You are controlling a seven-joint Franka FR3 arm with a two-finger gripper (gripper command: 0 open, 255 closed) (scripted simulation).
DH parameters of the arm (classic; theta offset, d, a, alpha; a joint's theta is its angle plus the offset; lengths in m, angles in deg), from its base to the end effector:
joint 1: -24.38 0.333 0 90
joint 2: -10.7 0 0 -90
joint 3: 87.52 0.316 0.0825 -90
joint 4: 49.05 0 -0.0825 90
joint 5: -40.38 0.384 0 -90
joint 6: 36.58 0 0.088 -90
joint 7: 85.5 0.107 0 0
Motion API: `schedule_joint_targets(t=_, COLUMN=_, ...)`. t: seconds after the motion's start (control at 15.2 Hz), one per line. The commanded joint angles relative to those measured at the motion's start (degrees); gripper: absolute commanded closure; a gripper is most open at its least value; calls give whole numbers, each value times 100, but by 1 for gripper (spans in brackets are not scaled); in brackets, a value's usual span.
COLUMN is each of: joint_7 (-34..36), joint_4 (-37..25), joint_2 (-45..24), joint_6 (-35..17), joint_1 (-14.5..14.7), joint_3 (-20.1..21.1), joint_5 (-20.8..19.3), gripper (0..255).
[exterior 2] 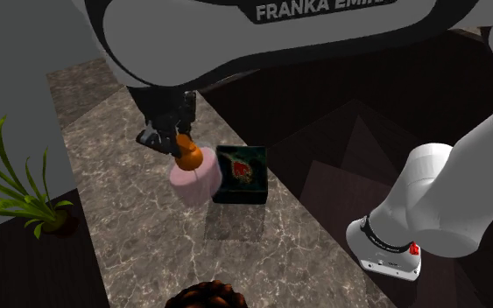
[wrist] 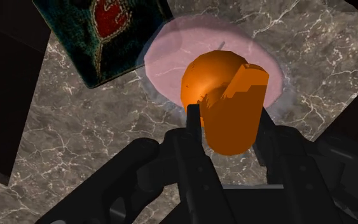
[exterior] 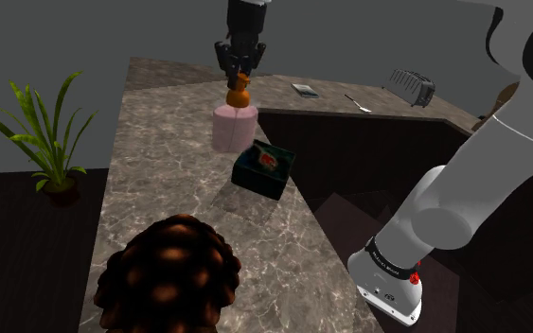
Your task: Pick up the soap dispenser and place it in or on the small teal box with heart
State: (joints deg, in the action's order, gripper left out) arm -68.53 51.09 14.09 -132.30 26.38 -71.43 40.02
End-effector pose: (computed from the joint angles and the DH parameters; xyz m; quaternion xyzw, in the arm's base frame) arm 0.5136 0.1711 0.5803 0.9998 0.0098 -0.0063 0.0138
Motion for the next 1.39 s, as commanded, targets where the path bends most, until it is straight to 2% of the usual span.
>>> schedule_joint_targets(t=0.0, joint_7=-244, joint_4=66, joint_2=217, joint_6=138, joint_1=-104, joint_3=-126, joint_5=45, gripper=255)
schedule_joint_targets(t=0.4, joint_7=-1024, joint_4=155, joint_2=708, joint_6=523, joint_1=-420, joint_3=-580, joint_5=75, gripper=255)
schedule_joint_targets(t=0.79, joint_7=-1821, joint_4=-14, joint_2=982, joint_6=956, joint_1=-726, joint_3=-1073, joint_5=1, gripper=255)
schedule_joint_targets(t=1.32, joint_7=-1819, joint_4=777, joint_2=1142, joint_6=324, joint_1=-720, joint_3=-1076, joint_5=14, gripper=255)
